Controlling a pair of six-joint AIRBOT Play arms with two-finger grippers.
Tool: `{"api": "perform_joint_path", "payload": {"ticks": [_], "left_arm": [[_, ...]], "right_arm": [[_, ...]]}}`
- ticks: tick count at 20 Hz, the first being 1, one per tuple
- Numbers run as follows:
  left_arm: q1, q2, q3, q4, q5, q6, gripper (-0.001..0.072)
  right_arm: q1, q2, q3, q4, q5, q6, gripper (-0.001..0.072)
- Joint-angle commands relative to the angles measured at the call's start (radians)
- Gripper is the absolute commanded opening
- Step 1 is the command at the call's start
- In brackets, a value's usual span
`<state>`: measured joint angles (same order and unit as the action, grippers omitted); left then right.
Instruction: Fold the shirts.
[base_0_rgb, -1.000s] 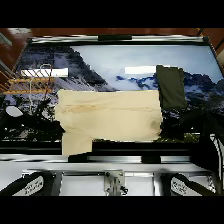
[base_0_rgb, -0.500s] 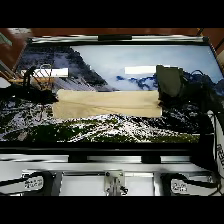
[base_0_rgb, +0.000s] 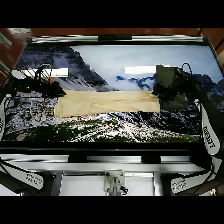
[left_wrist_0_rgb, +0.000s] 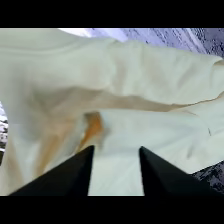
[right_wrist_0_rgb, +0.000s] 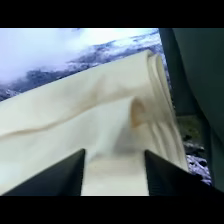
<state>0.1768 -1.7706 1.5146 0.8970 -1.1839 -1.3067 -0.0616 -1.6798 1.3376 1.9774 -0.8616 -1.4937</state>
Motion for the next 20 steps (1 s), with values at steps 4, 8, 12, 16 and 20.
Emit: {"api": "perform_joint_path", "payload": {"ticks": [4, 8, 12, 16, 20], "left_arm": [[0.015, -0.023, 0.087, -0.045, -0.094, 0.020, 0.0474], [0.007, 0.021, 0.106, -0.046, -0.154, 0.034, 0.0469], [-0.022, 0.068, 0.106, -0.045, -0.164, 0.043, 0.0468], [-0.064, 0.087, 0.106, -0.076, -0.163, 0.092, 0.0467], [-0.112, 0.087, 0.106, -0.120, -0.148, 0.095, 0.0467]], "right_arm": [[-0.047, -0.012, 0.010, 0.000, -0.172, 0.005, 0.0584], [-0.058, -0.019, 0.009, -0.021, -0.186, -0.009, 0.0627], [-0.055, -0.060, 0.009, -0.008, -0.180, -0.005, 0.0627], [-0.055, -0.088, 0.009, 0.076, -0.163, -0.005, 0.0627], [-0.055, -0.097, 0.009, 0.159, -0.172, -0.027, 0.0308]]}}
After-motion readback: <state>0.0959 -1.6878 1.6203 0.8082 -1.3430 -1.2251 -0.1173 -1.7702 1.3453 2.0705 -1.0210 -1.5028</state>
